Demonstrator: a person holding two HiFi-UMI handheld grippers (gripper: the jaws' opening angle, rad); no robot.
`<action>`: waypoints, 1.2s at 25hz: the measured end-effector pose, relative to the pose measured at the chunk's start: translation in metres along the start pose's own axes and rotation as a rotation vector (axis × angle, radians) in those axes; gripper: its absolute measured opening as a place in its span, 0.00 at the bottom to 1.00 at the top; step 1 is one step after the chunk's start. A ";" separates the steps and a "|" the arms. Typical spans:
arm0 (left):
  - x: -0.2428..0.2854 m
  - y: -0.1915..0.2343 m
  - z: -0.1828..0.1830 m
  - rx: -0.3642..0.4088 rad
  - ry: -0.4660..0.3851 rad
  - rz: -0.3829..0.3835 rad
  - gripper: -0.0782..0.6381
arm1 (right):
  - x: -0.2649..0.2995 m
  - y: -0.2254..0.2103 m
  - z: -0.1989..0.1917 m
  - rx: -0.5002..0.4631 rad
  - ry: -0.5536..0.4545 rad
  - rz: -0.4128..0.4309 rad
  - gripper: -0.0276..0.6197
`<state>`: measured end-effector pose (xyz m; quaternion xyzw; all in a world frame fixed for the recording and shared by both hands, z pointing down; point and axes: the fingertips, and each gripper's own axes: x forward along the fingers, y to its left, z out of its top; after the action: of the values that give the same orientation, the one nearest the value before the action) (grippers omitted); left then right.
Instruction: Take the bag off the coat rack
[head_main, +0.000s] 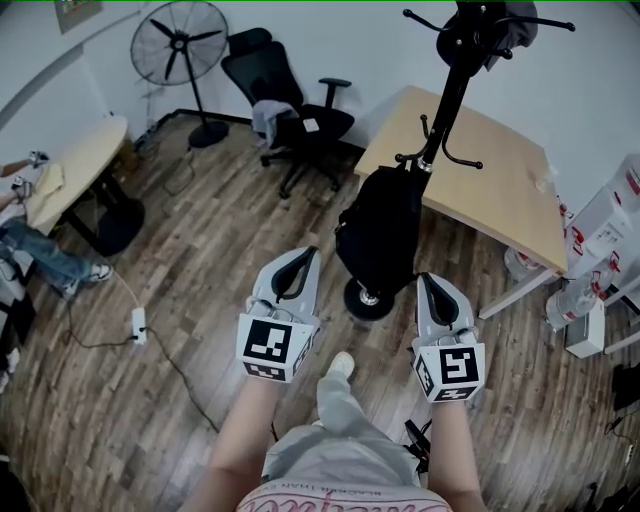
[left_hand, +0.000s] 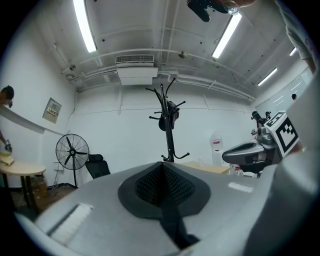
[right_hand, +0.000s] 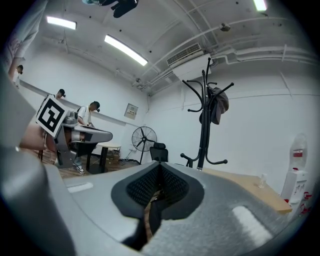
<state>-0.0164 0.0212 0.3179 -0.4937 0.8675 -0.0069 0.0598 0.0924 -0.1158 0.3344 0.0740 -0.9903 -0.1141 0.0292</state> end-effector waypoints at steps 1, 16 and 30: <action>0.005 0.006 -0.003 -0.001 0.004 0.004 0.13 | 0.008 0.000 -0.002 0.000 0.003 0.005 0.05; 0.158 0.067 -0.022 0.027 0.035 -0.050 0.13 | 0.144 -0.076 -0.027 0.060 0.019 -0.038 0.05; 0.264 0.059 -0.045 0.016 0.066 -0.185 0.13 | 0.196 -0.143 -0.053 0.095 0.079 -0.153 0.05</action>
<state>-0.2053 -0.1765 0.3327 -0.5708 0.8196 -0.0355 0.0344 -0.0768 -0.2950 0.3609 0.1550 -0.9841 -0.0657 0.0559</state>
